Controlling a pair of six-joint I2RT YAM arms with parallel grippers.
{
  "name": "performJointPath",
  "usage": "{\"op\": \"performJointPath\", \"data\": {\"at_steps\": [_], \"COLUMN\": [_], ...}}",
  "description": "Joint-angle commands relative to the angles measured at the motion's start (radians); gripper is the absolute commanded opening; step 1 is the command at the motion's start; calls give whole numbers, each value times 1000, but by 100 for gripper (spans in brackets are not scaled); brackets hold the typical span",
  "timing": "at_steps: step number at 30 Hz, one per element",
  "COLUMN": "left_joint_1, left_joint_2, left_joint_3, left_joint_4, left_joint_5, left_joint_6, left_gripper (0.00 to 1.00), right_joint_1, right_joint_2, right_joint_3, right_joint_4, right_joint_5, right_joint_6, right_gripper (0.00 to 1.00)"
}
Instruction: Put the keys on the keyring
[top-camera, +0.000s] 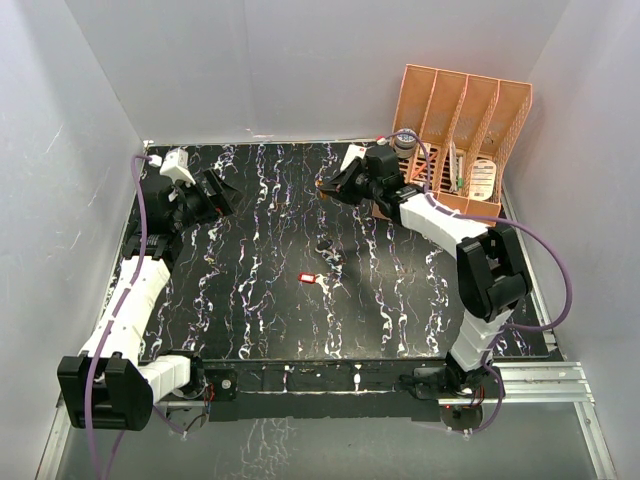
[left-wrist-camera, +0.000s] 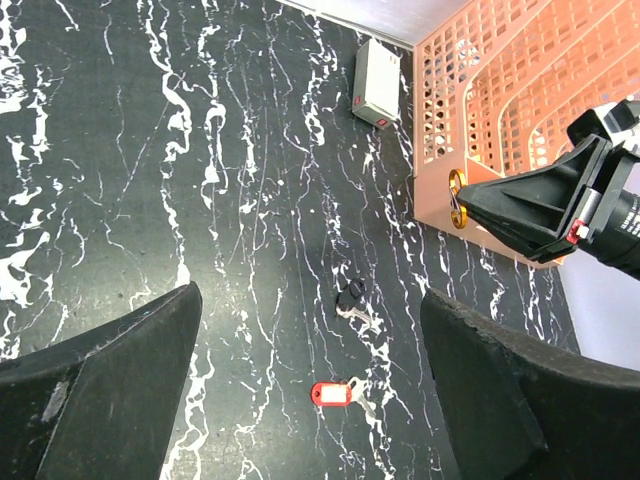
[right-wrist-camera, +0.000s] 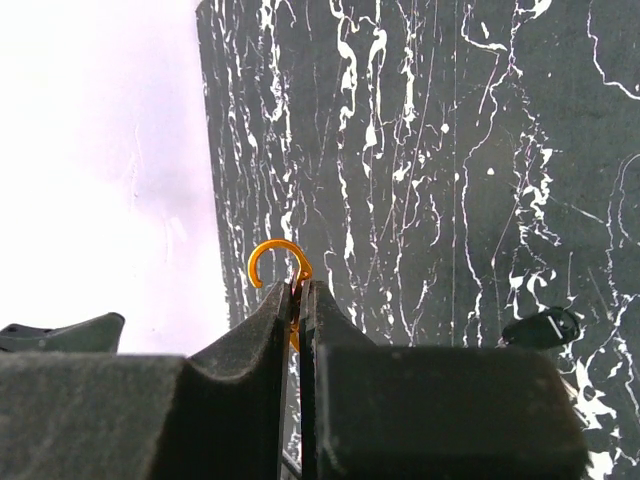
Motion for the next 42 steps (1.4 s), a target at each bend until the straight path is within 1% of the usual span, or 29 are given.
{"op": "performJointPath", "data": {"at_steps": [1,3,10,14,17,23,28,31,42], "left_joint_1": [-11,-14,-36,-60,-94,-170,-219,-241,-324], "left_joint_2": [1,-1,2,15,25,53,76,95,159], "left_joint_3": [16,10,-2,-10,-12,4,16,33,65], "left_joint_4": [50,72,115,134,139,136,140,129,120], "left_joint_5": [75,97,142,156,147,116,95,83,34], "left_joint_6": [-20,-24,-24,-30,-26,-4,6,12,22], "left_gripper": [89,88,88,88,88,88,88,88,88], "right_joint_1": [-6,-7,-10,-19,-30,-37,-37,-37,-37], "right_joint_2": [-82,-97,-174,-206,-233,-271,-331,-359,-409], "right_joint_3": [-44,-73,-201,-236,-283,-312,-353,-360,-355], "right_joint_4": [103,130,307,325,373,357,379,364,339], "right_joint_5": [20,25,19,21,13,49,157,211,238], "right_joint_6": [97,123,182,183,214,229,148,86,-10], "right_gripper": [0,0,0,0,0,0,0,0,0]}}
